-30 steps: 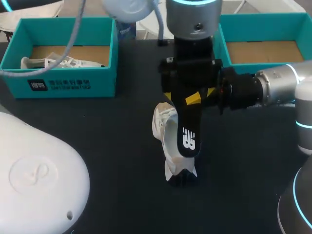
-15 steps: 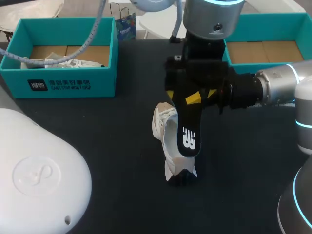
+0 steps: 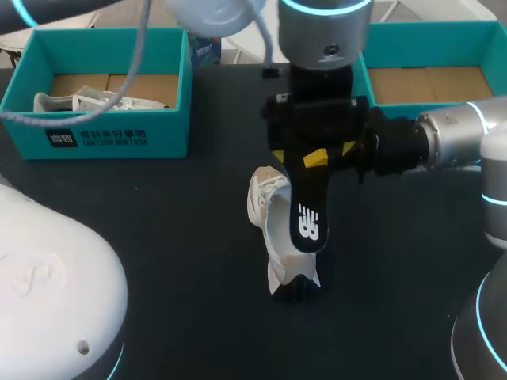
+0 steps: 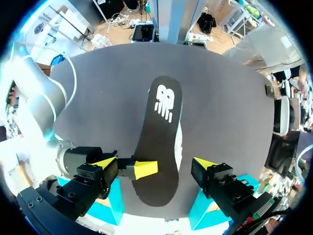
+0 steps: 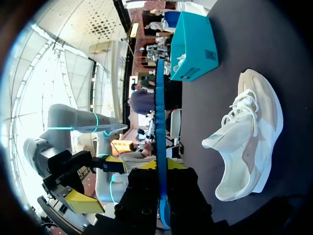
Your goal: Take the shoe out of the shoebox, open the shoe tongue, remove and reinsert the insole, then place the shoe into the shoebox
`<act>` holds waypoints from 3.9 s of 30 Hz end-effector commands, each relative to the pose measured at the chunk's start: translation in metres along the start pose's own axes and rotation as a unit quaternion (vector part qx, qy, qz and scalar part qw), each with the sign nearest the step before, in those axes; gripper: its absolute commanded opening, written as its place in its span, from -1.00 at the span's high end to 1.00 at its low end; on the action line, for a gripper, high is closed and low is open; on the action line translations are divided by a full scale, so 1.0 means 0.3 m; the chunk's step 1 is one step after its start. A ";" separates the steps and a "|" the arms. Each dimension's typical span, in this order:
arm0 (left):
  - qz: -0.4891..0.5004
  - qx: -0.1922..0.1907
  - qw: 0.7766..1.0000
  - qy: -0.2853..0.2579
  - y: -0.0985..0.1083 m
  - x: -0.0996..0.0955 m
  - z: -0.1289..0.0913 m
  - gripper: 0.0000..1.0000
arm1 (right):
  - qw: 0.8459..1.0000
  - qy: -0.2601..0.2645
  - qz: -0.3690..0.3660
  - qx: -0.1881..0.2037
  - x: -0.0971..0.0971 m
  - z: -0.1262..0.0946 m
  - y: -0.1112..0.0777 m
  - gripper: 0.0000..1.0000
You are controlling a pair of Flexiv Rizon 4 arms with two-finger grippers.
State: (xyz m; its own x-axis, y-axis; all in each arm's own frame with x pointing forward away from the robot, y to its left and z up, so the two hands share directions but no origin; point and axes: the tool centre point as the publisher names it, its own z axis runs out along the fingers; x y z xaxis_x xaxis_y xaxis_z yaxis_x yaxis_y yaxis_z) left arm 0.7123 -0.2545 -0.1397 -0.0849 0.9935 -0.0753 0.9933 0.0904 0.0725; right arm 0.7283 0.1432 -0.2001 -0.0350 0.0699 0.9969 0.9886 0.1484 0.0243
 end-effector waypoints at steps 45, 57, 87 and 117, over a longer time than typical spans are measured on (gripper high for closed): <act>-0.004 0.035 0.856 -0.516 0.013 0.258 -0.003 -1.00 | 0.999 -0.002 0.013 -0.030 -0.009 -0.019 -0.025 1.00; 0.021 -0.022 0.775 -0.632 0.069 0.252 0.056 -1.00 | 1.000 -0.002 0.013 -0.027 -0.004 -0.024 -0.019 1.00; 0.016 -0.012 0.768 -0.640 0.127 0.168 0.125 -1.00 | 0.999 0.006 0.013 -0.032 0.002 0.027 -0.055 1.00; 0.002 -0.004 0.753 -0.658 0.136 0.021 0.211 0.20 | 1.000 0.011 0.004 -0.028 0.015 0.062 -0.034 1.00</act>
State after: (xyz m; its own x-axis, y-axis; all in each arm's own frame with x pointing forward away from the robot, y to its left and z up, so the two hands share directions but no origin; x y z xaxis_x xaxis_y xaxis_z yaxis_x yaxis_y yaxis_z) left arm 0.7591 -0.2437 -0.1976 0.0724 0.0699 -0.9949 0.9932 0.0861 0.0783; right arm 0.7133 0.1591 -0.1967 -0.0257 0.0476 0.9985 0.9959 0.0881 0.0214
